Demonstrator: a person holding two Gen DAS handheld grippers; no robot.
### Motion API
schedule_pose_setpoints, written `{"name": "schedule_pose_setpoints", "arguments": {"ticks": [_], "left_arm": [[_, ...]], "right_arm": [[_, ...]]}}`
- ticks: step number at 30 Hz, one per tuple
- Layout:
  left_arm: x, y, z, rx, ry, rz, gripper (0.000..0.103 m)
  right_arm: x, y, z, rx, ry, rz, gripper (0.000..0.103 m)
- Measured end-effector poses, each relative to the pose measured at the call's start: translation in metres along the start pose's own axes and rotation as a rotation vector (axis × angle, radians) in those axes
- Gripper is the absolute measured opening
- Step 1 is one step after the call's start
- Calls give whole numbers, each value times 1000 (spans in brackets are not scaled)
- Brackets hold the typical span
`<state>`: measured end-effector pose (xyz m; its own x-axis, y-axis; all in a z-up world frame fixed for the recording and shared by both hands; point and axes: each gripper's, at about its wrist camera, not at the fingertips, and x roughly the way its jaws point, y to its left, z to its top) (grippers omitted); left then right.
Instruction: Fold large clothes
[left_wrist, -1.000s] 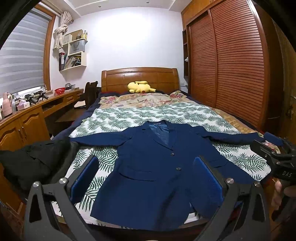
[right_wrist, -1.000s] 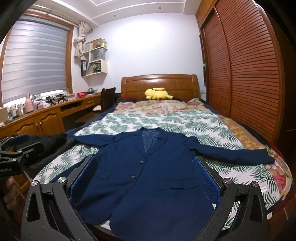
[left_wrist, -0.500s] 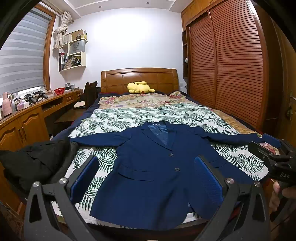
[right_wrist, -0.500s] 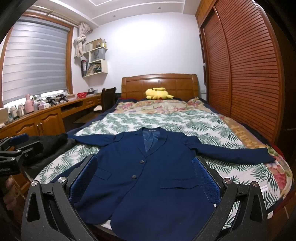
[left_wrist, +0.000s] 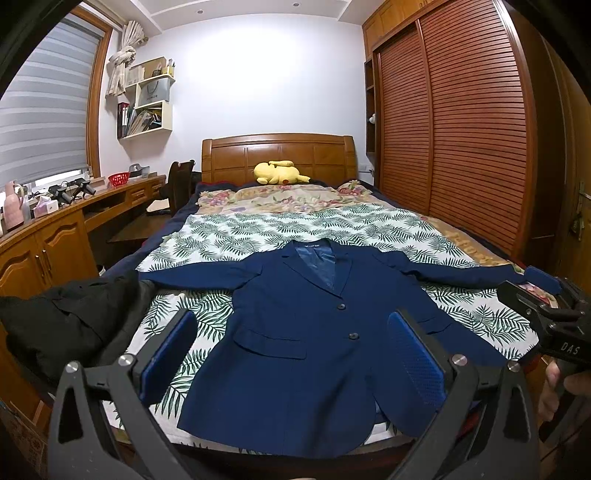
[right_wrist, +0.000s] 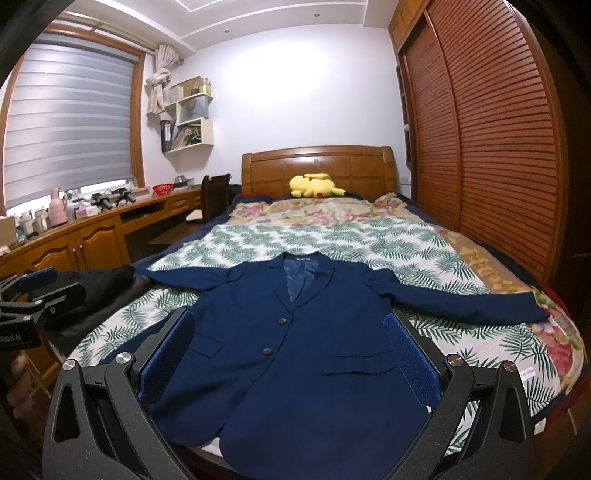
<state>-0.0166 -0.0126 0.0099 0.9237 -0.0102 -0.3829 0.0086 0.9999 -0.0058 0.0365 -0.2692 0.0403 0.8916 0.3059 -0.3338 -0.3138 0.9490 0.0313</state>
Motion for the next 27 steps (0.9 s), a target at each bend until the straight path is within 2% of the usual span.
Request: {"name": "schedule_pose_setpoints", "arguments": {"ticks": [18,27], "left_arm": [[-1,-3,-3,-4,6,-2,103],[12,4,-8,-21,31,-1,103]], "right_arm": [[0,1,2,1,-1,-1,103],[-2,9,0,-5,12,8,103]]}}
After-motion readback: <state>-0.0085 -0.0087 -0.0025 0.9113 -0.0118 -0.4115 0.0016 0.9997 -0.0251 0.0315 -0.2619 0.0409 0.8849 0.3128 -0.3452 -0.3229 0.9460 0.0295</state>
